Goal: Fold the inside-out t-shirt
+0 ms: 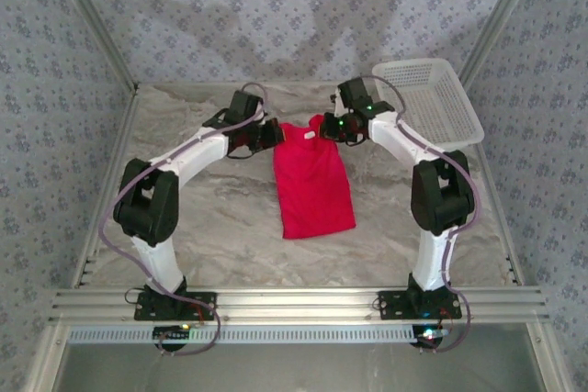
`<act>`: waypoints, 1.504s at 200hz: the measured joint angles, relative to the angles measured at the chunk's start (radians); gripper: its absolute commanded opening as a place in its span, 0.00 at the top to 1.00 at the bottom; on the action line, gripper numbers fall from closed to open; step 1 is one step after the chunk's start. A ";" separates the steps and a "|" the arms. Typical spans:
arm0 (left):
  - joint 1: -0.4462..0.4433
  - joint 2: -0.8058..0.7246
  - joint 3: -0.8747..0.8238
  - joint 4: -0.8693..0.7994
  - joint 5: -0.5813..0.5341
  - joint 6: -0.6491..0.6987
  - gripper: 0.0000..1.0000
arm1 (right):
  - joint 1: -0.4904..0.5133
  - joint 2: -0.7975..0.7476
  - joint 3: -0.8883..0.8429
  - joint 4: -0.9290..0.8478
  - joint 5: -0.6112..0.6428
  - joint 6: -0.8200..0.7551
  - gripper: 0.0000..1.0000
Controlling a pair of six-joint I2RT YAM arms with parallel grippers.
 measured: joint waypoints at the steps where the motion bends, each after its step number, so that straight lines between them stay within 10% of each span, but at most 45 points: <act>1: 0.001 0.000 0.002 -0.001 0.000 0.000 1.00 | -0.001 0.000 0.002 -0.001 0.000 0.000 0.99; 106: 0.082 0.043 0.544 -0.106 0.043 0.123 1.00 | -0.077 0.040 0.568 -0.157 -0.061 -0.005 0.99; 198: -0.147 -0.379 -0.586 0.231 -0.058 0.116 1.00 | 0.149 -0.427 -0.631 0.127 -0.005 0.083 0.97; 301: -0.262 -0.515 -0.668 0.306 -0.205 0.129 1.00 | 0.205 -0.557 -0.698 0.232 0.096 0.102 0.95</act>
